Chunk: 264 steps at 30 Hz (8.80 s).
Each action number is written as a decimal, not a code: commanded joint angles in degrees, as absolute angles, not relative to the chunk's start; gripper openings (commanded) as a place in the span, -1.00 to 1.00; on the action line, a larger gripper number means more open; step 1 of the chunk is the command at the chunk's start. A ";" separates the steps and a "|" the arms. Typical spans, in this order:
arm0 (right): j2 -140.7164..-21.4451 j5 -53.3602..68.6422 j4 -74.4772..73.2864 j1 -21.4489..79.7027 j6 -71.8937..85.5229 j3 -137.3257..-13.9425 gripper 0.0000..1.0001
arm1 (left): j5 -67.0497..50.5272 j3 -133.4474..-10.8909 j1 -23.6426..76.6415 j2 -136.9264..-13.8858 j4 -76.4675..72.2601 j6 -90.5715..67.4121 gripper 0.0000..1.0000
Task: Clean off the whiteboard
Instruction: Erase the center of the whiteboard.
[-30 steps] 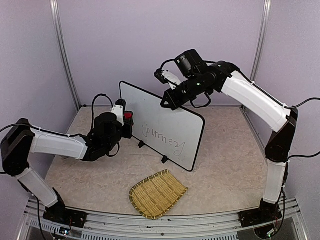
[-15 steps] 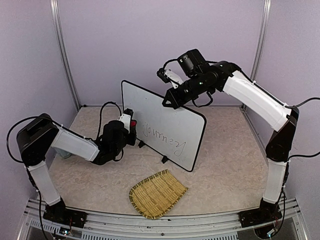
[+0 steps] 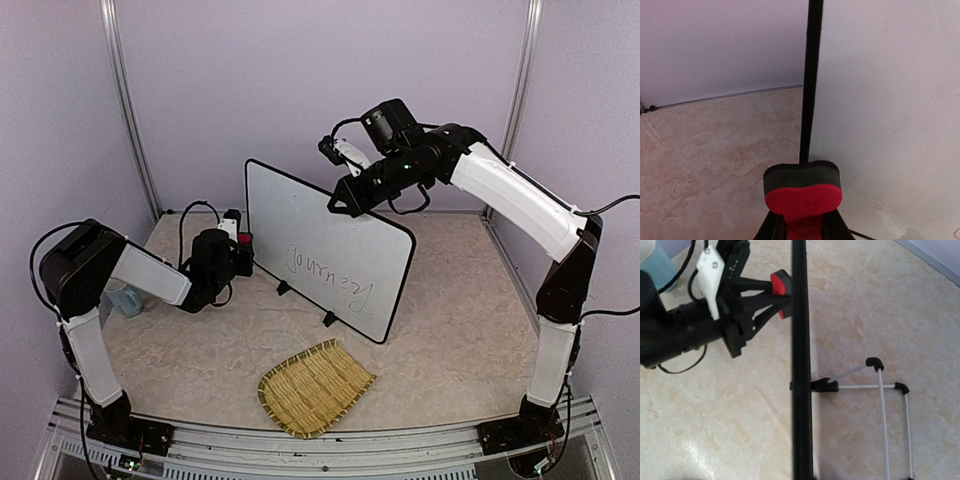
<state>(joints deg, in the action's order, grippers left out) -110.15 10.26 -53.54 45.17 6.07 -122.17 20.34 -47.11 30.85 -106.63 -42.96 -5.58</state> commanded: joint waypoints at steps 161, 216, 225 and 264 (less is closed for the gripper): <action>-115.15 33.75 -55.18 41.00 10.43 -124.20 -1.00 | 18.45 -61.70 46.96 -110.46 -35.99 -14.01 -0.64; -114.95 32.44 -55.42 41.13 10.26 -124.14 -1.00 | 13.21 -61.01 38.89 -111.36 -29.84 -18.23 -0.64; -115.12 32.26 -55.45 41.09 10.31 -124.24 -1.00 | 15.17 -60.93 43.81 -114.00 -30.62 -19.08 -0.64; -114.51 32.08 -55.40 41.13 10.19 -123.56 -1.00 | 14.15 -62.86 47.29 -110.86 -37.19 -30.11 -0.61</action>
<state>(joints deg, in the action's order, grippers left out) -113.78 18.59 -53.65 37.60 12.34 -124.90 24.21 -58.61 44.84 -112.84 -30.30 -30.20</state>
